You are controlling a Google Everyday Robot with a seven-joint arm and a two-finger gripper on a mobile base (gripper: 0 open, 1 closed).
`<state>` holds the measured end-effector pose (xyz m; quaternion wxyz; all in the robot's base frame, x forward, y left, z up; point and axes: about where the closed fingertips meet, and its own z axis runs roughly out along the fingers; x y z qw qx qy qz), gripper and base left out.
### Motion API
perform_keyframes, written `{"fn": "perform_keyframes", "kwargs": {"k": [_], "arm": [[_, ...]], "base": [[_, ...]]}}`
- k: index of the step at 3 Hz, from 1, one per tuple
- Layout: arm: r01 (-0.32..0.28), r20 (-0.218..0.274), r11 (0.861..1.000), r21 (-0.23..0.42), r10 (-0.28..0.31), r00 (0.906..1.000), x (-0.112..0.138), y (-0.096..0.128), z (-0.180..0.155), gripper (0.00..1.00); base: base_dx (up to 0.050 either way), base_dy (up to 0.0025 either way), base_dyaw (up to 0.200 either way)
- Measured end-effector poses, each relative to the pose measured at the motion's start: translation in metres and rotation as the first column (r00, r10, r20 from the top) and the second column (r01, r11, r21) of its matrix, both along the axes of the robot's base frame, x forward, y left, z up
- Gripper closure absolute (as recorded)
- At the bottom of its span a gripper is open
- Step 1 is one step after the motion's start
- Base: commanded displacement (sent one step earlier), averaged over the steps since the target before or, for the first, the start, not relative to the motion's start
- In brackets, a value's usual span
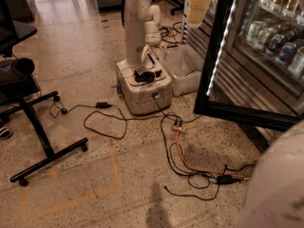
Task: Close left fridge door
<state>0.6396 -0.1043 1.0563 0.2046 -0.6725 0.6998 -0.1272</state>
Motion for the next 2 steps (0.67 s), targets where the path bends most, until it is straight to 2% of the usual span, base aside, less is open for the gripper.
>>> {"fn": "perform_keyframes", "kwargs": {"k": [1, 2], "arm": [[-0.047, 0.001, 0.997, -0.065, 0.047, 0.9989, 0.052, 0.031, -0.014, 0.00], [-0.112, -0.007, 0.985, -0.127, 0.112, 0.9936, 0.084, 0.066, -0.032, 0.00]], "base": [[0.000, 0.00000, 0.000], [0.000, 0.00000, 0.000]]}}
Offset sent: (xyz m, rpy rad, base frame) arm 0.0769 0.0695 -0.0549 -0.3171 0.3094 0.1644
